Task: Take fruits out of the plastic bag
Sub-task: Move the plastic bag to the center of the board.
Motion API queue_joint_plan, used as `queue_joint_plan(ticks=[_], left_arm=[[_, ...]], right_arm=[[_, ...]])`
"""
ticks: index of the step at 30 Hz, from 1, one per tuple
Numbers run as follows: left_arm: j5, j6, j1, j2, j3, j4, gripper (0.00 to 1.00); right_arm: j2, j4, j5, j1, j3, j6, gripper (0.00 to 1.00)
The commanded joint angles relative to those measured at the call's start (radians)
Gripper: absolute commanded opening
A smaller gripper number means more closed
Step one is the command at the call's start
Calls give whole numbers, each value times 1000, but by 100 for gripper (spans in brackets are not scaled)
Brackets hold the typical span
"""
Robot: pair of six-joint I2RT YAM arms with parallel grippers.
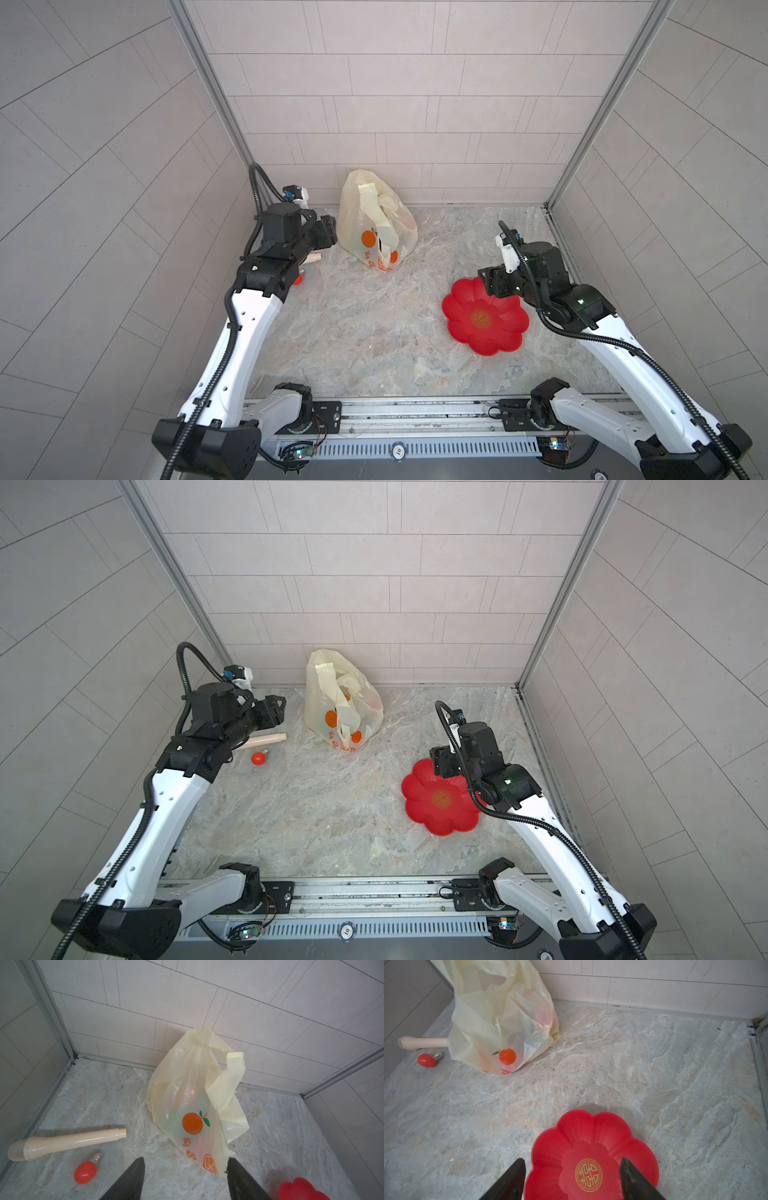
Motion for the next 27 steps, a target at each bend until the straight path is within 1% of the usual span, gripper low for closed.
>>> queue_joint_plan(ticks=[1, 4, 15, 20, 24, 25, 27], left_arm=[[107, -28, -4, 58, 100, -108, 67], [153, -36, -9, 138, 178, -105, 67], [170, 2, -67, 505, 537, -112, 68], [180, 9, -81, 702, 734, -205, 68], [172, 24, -79, 807, 830, -265, 64], [168, 29, -80, 819, 841, -272, 61], [165, 35, -80, 838, 856, -281, 50]], right_arm=[[22, -26, 41, 50, 50, 11, 73], [61, -32, 63, 90, 90, -2, 73], [171, 11, 65, 160, 141, -3, 73], [197, 3, 69, 180, 160, -1, 73], [210, 31, 66, 191, 168, -2, 73], [219, 32, 64, 193, 178, -5, 73], [241, 28, 65, 197, 206, -14, 73]])
